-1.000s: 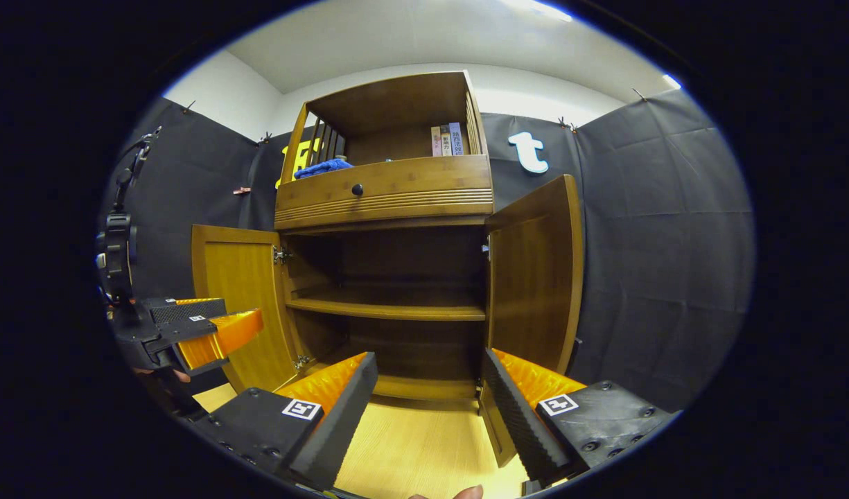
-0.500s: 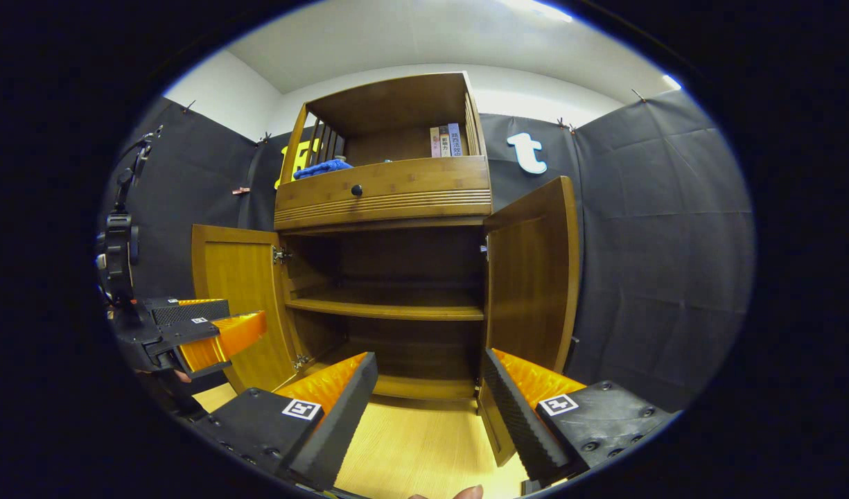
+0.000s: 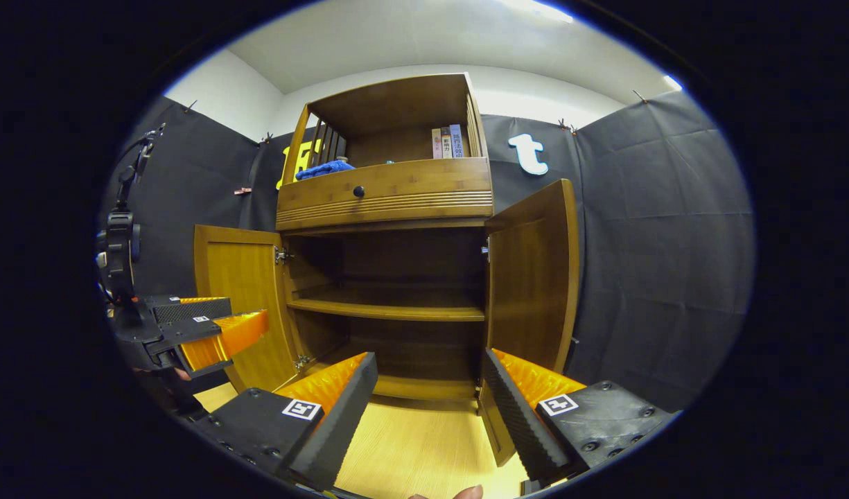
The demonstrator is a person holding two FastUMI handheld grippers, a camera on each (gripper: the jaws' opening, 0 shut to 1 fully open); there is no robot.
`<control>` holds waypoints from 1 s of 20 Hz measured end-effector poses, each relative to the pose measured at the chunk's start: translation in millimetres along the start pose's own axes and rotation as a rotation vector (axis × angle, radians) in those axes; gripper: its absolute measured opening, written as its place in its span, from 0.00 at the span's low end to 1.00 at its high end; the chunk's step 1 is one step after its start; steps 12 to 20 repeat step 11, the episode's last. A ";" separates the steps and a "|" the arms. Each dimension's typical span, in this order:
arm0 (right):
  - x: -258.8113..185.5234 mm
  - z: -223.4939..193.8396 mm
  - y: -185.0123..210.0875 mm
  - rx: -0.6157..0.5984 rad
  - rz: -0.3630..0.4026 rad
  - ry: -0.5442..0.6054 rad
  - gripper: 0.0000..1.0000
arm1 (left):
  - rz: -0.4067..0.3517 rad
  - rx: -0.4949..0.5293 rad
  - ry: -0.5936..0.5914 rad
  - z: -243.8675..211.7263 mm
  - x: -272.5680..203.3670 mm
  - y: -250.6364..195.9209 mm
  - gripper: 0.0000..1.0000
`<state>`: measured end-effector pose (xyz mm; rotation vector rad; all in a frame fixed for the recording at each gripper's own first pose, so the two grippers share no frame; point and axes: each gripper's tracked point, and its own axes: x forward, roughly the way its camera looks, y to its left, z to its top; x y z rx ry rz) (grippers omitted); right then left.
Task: Open the right door of the double-door shoe cabinet with the right hand, and open the left door with the left hand.
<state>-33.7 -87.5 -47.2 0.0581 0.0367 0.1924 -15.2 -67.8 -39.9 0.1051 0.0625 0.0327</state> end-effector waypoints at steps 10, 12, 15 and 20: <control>1.1 -0.4 -1.0 -0.004 -0.002 0.000 1.00 | -0.005 0.005 0.003 1.6 3.7 -1.1 0.97; 1.1 -0.9 -1.5 -0.003 -0.004 0.000 1.00 | -0.006 0.006 0.003 1.6 4.7 -1.8 0.95; 1.1 -0.9 -1.5 -0.003 -0.004 0.000 1.00 | -0.006 0.006 0.003 1.6 4.7 -1.8 0.95; 1.1 -0.9 -1.5 -0.003 -0.004 0.000 1.00 | -0.006 0.006 0.003 1.6 4.7 -1.8 0.95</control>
